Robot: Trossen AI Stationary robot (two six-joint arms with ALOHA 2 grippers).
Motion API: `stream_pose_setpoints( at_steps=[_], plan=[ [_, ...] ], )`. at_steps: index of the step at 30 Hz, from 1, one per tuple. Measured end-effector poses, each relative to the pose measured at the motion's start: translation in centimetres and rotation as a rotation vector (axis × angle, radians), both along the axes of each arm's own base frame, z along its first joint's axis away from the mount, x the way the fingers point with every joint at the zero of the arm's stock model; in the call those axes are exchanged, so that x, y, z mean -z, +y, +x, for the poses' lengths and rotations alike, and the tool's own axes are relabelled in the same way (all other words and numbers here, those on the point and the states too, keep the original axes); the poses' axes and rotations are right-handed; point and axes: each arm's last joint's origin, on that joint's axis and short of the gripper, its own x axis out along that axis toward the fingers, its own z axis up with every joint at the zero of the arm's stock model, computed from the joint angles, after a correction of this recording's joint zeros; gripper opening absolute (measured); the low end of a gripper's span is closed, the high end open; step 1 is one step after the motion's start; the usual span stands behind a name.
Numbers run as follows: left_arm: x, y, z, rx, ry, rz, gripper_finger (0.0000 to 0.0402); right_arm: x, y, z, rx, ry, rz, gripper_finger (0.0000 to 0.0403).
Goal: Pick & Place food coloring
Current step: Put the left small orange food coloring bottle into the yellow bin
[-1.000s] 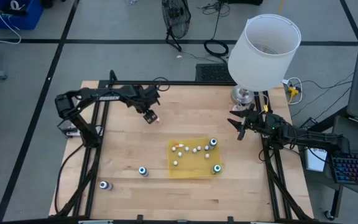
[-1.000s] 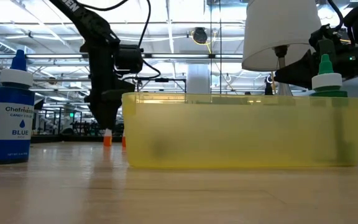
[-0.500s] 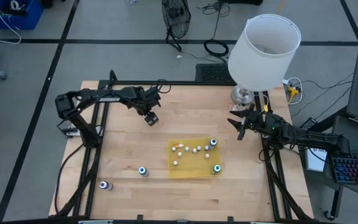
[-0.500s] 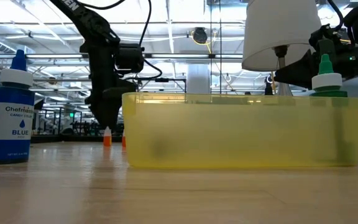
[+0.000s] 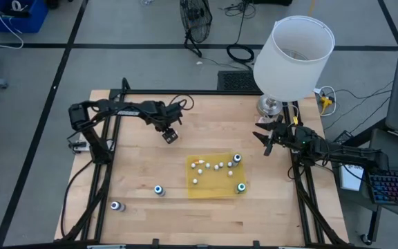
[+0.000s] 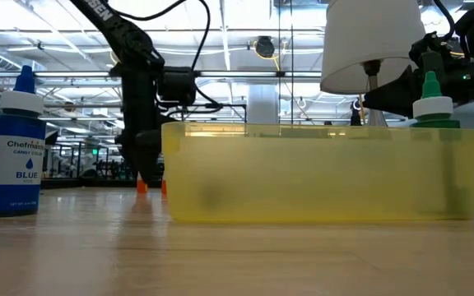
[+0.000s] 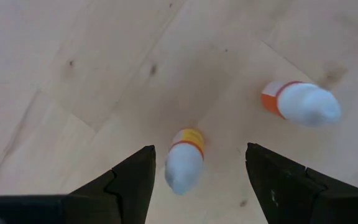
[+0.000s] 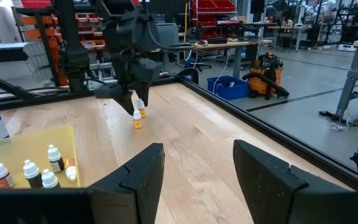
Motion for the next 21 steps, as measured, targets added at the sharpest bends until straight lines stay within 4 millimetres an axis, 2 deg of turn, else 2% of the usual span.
stream_pose_setpoints(
  at_steps=[21],
  plan=[
    [0.34,0.15,0.09,0.027,0.020,0.025,0.0250,0.01,0.00,0.00,0.000,0.000,0.000,0.0181]
  ],
)
